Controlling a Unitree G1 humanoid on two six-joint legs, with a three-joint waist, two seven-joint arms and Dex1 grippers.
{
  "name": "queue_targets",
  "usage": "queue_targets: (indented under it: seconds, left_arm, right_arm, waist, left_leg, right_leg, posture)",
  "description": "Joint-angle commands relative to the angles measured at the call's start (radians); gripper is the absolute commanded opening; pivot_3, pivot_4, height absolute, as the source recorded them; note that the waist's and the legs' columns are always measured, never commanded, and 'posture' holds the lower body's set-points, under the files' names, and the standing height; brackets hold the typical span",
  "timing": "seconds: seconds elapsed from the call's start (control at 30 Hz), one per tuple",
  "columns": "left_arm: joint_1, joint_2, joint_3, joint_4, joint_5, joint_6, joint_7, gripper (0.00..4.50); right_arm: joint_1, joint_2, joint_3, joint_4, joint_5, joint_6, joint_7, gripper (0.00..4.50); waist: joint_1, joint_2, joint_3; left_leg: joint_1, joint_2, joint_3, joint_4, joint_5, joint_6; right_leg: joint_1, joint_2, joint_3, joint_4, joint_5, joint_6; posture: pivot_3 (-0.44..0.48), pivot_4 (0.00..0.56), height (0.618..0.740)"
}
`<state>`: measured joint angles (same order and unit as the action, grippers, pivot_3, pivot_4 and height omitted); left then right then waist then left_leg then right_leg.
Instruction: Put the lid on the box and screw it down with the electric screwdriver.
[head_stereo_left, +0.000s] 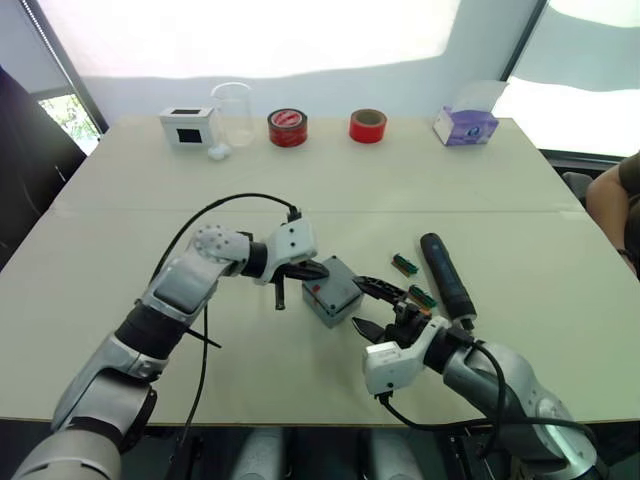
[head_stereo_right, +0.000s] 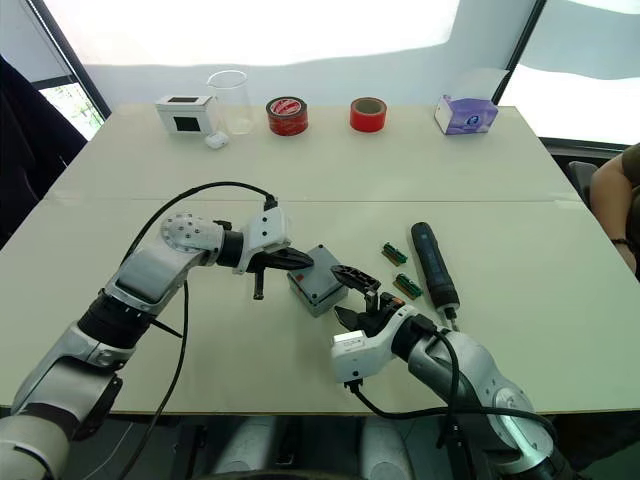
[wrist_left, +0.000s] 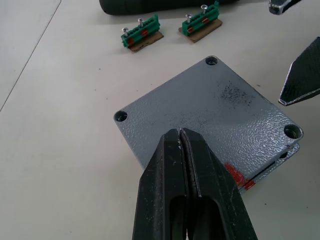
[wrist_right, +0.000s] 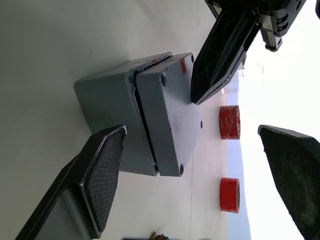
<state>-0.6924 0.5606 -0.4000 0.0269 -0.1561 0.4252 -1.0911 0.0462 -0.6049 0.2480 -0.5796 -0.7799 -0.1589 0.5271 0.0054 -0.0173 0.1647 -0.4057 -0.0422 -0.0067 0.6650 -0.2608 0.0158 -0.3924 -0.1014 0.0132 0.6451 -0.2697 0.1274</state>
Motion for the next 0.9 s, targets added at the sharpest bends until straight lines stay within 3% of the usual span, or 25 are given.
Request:
queue_targets:
  seconds: [0.03,0.13,0.23,0.4,0.57,0.9]
  left_arm:
    - [0.042,0.006,-0.04,0.05,0.044,0.02,-0.016,0.0]
    - [0.04,0.004,-0.022,0.054,0.039,0.011,-0.011,0.0]
    - [0.04,-0.001,-0.01,0.057,0.041,-0.003,-0.007,0.0]
    - [0.042,-0.01,0.005,0.05,0.034,-0.016,-0.006,0.0]
    - [0.04,-0.014,0.032,0.031,0.005,-0.002,-0.018,0.0]
    - [0.033,-0.017,0.066,-0.009,-0.029,0.045,-0.029,0.0]
  right_arm:
    - [0.003,0.02,-0.031,-0.014,0.037,0.012,-0.008,4.25]
    - [0.001,0.02,-0.034,0.002,0.047,0.006,-0.011,4.25]
    - [0.002,0.022,-0.038,0.018,0.073,0.004,-0.007,3.64]
    - [0.009,0.015,-0.04,0.029,0.117,-0.006,-0.001,2.09]
    - [0.028,0.027,-0.055,0.051,0.2,0.009,0.002,0.04]
    - [0.052,0.018,-0.074,0.088,0.252,-0.015,-0.02,0.04]
  waist:
    - [0.001,0.0,0.0]
    - [0.002,0.0,0.0]
    - [0.003,0.0,0.0]
    - [0.005,0.0,0.0]
    - [0.005,0.0,0.0]
    - [0.005,0.0,0.0]
  left_leg:
    - [0.0,0.0,0.0,0.0,0.0,0.0]
    - [0.0,0.0,0.0,0.0,0.0,0.0]
    - [0.0,0.0,0.0,0.0,0.0,0.0]
    - [0.0,0.0,0.0,0.0,0.0,0.0]
    - [0.0,0.0,0.0,0.0,0.0,0.0]
    - [-0.001,0.0,0.0,0.0,0.0,0.0]
  right_leg:
    - [0.0,0.0,0.0,0.0,0.0,0.0]
    - [0.0,0.0,0.0,0.0,0.0,0.0]
    - [0.0,0.0,0.0,0.0,0.0,0.0]
    - [0.0,0.0,0.0,0.0,0.0,0.0]
    - [0.0,0.0,0.0,0.0,0.0,0.0]
    - [-0.001,0.0,0.0,0.0,0.0,0.0]
  posture:
    - [0.0,0.15,0.74]
    - [0.0,0.15,0.74]
    - [0.0,0.15,0.74]
    - [0.0,0.15,0.74]
    - [0.0,0.15,0.74]
    - [0.0,0.15,0.74]
